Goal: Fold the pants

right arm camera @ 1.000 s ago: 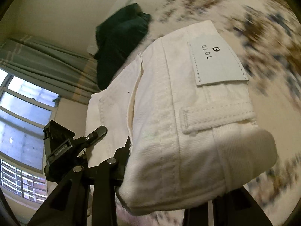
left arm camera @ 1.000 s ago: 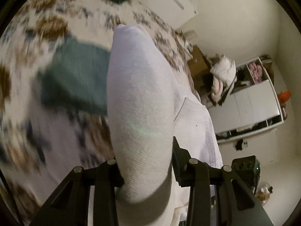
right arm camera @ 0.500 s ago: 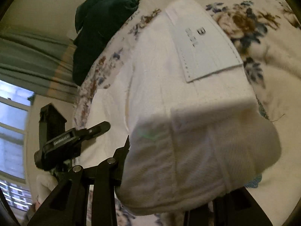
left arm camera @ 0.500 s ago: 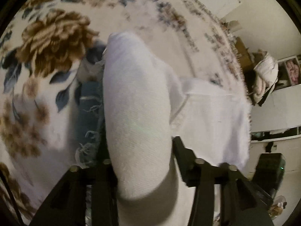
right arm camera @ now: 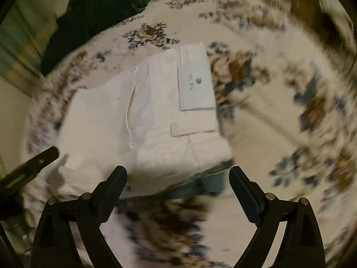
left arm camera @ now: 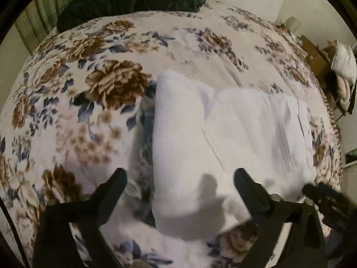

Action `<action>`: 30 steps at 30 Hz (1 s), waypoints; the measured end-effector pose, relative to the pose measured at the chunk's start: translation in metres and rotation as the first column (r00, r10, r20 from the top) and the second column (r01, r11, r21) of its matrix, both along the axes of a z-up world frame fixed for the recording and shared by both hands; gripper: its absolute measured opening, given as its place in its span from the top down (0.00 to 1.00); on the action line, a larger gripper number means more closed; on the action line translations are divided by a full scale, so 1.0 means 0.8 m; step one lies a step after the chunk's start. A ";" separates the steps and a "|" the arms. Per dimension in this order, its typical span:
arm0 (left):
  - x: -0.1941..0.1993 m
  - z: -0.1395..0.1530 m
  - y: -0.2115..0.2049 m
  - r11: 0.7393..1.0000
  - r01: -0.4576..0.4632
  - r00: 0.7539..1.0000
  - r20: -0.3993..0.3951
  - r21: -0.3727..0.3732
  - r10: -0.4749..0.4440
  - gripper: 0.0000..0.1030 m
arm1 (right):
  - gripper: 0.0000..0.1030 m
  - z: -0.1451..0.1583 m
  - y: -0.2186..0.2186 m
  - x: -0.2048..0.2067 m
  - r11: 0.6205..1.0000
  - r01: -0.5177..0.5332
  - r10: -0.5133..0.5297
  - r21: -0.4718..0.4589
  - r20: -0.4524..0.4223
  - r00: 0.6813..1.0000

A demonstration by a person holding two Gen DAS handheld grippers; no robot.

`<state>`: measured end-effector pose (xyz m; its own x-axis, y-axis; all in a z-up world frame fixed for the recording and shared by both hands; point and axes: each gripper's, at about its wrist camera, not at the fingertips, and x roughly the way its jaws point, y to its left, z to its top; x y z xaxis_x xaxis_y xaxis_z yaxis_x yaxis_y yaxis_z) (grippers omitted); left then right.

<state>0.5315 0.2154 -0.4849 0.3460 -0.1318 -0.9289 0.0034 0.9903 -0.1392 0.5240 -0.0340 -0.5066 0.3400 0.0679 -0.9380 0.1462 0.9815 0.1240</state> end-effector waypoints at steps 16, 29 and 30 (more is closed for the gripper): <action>-0.095 0.106 -0.010 0.999 -0.008 0.998 0.061 0.049 0.005 0.02 | 0.07 0.120 0.018 -0.083 0.990 -0.021 0.031 -0.136 0.074 0.997; -0.221 0.279 -0.012 0.995 -0.032 0.980 0.198 0.089 0.014 0.02 | 0.07 0.313 0.014 -0.230 0.990 -0.012 0.038 -0.138 0.188 0.982; -0.229 0.289 -0.014 0.995 -0.033 0.979 0.205 0.097 0.012 0.02 | 0.07 0.329 0.012 -0.242 0.991 -0.015 0.041 -0.135 0.189 0.981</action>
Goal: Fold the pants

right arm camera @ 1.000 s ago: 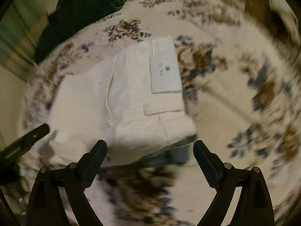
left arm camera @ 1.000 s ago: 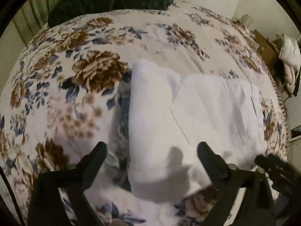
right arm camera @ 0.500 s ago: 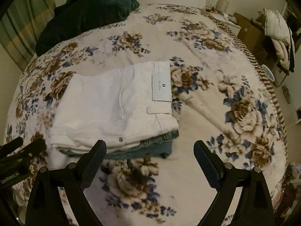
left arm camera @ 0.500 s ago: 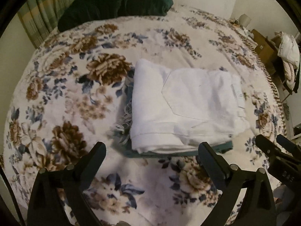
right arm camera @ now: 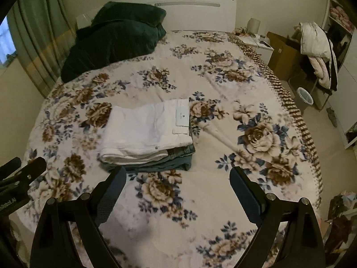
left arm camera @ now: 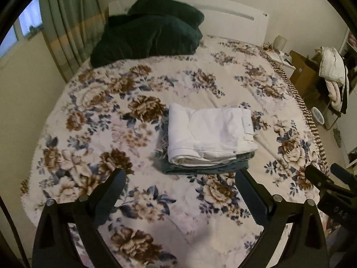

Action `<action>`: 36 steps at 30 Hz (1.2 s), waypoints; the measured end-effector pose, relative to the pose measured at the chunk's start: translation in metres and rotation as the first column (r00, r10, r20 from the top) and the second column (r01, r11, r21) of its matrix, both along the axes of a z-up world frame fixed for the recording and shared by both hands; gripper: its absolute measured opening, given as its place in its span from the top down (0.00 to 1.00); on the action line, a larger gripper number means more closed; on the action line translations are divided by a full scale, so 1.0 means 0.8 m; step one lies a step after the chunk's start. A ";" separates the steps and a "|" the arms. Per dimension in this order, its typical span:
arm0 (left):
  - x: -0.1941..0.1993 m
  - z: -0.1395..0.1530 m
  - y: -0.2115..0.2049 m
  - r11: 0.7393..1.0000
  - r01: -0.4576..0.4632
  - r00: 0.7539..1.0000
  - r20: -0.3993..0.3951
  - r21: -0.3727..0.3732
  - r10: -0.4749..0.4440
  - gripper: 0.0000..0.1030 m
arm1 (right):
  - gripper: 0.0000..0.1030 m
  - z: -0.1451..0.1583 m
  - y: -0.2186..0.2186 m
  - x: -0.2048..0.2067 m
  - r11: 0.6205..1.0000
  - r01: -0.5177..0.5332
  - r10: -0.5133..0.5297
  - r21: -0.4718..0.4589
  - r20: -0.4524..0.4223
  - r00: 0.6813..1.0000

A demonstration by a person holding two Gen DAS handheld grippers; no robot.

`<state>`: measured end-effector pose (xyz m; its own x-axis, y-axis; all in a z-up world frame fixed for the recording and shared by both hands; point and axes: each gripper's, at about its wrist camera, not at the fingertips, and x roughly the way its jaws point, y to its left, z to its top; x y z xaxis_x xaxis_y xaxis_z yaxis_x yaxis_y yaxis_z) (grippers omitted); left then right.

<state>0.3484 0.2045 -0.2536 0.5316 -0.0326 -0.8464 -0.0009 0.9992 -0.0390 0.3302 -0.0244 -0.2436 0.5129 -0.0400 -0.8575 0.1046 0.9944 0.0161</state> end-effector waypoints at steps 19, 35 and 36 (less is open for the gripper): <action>-0.212 0.260 -0.062 1.000 0.014 0.985 0.172 0.024 -0.018 0.02 | 0.07 0.337 -0.031 -0.251 0.993 -0.107 0.116 -0.057 0.174 0.978; -0.272 0.299 -0.071 0.998 -0.038 0.973 0.229 0.040 0.028 0.02 | 0.07 0.412 -0.043 -0.341 0.991 -0.132 0.133 -0.021 0.222 0.966; -0.272 0.302 -0.070 0.998 -0.044 0.972 0.234 0.044 0.033 0.02 | 0.06 0.411 -0.046 -0.339 0.992 -0.128 0.129 -0.018 0.226 0.965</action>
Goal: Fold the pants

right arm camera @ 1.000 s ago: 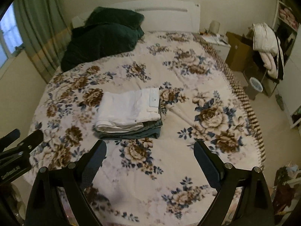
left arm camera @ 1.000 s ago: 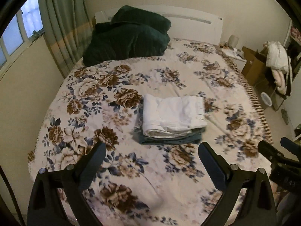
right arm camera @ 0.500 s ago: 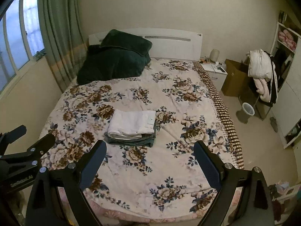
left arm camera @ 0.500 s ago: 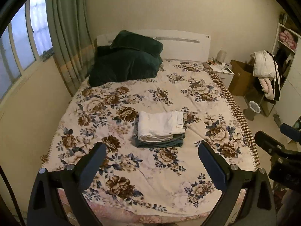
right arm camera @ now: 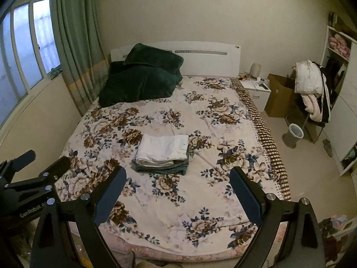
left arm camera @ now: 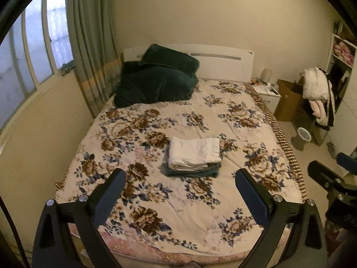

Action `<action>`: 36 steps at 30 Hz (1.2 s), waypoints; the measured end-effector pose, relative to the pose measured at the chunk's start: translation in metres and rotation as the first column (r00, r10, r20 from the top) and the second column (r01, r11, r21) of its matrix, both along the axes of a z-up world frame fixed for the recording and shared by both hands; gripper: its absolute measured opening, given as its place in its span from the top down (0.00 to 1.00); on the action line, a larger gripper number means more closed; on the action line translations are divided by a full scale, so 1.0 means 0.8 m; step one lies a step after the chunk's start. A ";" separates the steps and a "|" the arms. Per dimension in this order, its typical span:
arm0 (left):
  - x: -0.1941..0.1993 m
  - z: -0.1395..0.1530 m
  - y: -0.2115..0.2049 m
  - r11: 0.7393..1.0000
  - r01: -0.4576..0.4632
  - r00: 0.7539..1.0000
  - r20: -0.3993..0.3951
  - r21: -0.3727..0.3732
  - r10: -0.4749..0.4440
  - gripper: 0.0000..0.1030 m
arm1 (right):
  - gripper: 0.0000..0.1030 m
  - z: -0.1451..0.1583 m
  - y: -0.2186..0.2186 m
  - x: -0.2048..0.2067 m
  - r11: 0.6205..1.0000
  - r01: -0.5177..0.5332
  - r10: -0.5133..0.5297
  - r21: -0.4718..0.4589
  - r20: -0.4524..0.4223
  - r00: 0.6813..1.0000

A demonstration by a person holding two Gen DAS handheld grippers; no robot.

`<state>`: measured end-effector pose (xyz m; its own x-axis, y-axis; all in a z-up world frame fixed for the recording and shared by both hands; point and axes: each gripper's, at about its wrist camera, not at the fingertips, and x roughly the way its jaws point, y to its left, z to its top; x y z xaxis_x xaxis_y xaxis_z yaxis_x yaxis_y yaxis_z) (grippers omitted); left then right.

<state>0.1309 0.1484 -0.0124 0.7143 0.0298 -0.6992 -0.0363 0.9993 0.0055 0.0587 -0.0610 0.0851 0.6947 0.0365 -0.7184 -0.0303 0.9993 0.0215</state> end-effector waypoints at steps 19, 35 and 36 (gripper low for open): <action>0.068 -0.060 0.012 0.996 -0.080 0.997 -0.007 0.029 0.080 0.00 | 0.02 -0.097 -0.017 0.131 0.997 0.071 -0.072 -0.024 -0.021 0.997; 0.081 -0.080 0.007 0.997 -0.072 0.996 -0.045 0.039 0.073 0.00 | 0.02 -0.132 -0.003 0.134 0.998 0.050 -0.052 -0.047 -0.053 0.997; 0.081 -0.080 0.007 0.997 -0.071 0.996 -0.044 0.038 0.073 0.00 | 0.02 -0.134 -0.003 0.133 0.998 0.048 -0.050 -0.045 -0.055 0.997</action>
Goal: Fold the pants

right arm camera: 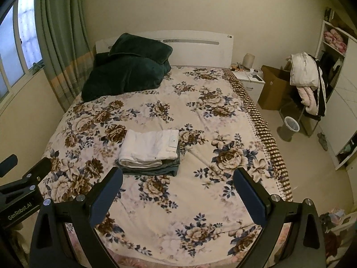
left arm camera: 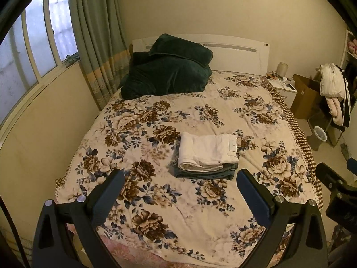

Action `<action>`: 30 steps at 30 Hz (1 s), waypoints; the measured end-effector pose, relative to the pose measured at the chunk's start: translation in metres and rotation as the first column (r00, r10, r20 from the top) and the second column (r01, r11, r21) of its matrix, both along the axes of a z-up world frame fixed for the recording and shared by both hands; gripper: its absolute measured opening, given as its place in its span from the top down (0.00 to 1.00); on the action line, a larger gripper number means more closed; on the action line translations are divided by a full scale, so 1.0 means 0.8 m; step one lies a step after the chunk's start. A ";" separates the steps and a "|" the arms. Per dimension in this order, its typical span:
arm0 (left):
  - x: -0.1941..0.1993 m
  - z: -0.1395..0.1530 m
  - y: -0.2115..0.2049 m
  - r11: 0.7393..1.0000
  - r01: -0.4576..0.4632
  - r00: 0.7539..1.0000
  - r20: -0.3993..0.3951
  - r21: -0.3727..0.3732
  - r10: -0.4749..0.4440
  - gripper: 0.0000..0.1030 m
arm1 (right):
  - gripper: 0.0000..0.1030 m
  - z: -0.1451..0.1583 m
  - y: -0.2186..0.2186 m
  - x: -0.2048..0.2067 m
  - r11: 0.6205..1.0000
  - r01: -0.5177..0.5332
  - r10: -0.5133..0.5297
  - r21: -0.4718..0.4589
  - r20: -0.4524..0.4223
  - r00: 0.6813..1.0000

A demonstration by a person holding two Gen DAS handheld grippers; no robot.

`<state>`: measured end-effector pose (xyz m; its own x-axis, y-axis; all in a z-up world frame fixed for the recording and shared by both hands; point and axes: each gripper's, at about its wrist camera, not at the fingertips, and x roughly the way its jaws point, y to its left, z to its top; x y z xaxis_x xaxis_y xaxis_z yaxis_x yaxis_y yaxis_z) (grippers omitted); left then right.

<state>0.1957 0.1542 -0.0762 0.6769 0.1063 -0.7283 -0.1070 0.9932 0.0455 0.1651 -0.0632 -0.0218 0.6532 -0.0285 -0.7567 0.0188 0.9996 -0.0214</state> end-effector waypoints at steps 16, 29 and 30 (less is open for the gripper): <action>-0.002 -0.004 -0.004 1.000 0.010 1.000 0.004 0.004 -0.010 0.00 | 0.02 -0.004 0.004 -0.002 1.000 -0.007 0.007 -0.013 0.004 1.000; -0.008 -0.003 0.000 1.000 0.018 1.000 0.013 0.000 -0.018 0.00 | 0.02 -0.004 0.000 -0.003 1.000 -0.012 0.012 -0.018 0.004 1.000; -0.008 -0.003 0.001 1.000 0.022 1.000 0.012 0.000 -0.022 0.00 | 0.02 -0.004 0.000 -0.003 1.000 -0.011 0.011 -0.020 0.005 1.000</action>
